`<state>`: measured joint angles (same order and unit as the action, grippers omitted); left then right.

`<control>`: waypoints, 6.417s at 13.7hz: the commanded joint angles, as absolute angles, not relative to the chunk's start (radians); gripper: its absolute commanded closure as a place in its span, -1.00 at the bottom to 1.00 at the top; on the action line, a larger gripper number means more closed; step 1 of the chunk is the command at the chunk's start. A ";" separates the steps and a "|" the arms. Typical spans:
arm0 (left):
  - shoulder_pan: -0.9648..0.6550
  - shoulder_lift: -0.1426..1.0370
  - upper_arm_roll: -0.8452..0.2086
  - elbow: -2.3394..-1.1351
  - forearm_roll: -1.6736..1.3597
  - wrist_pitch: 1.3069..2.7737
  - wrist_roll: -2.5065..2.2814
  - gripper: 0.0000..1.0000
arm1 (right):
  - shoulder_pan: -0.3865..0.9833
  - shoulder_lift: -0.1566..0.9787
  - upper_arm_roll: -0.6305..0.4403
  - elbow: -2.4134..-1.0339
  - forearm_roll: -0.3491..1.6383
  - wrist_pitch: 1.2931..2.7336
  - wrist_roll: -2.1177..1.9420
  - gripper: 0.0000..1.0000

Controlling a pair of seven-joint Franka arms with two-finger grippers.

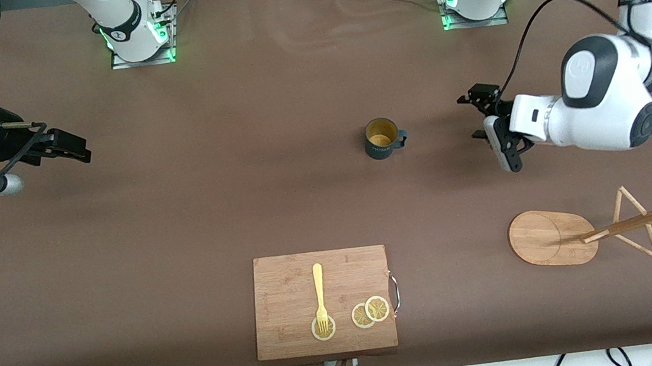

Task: Pass cup and hang on rack
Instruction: 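Grasp the mug handle with the left gripper while the right gripper releases, then carry the teal mug by its handle with the left gripper toward the rack, then lower the mug onto a rack peg and open the left gripper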

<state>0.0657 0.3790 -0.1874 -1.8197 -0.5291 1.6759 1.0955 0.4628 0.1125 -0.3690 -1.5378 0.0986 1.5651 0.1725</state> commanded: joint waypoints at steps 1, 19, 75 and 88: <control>0.071 0.393 -0.192 -1.909 -0.673 1.777 1.386 -1.00 | 0.228 0.072 -0.139 -1.566 0.052 1.575 0.132 -1.00; 0.035 0.541 -0.250 -2.244 -1.406 2.169 2.519 -1.00 | -0.015 0.012 0.077 -1.563 -0.006 1.598 0.107 -1.00; 0.699 0.893 -0.172 -1.404 -1.221 1.132 0.534 1.00 | 0.009 0.012 0.080 -1.566 0.011 1.562 0.118 -1.00; 0.686 0.980 -0.152 -1.233 -1.278 1.236 0.440 1.00 | 0.009 0.012 0.080 -1.566 0.011 1.562 0.118 -1.00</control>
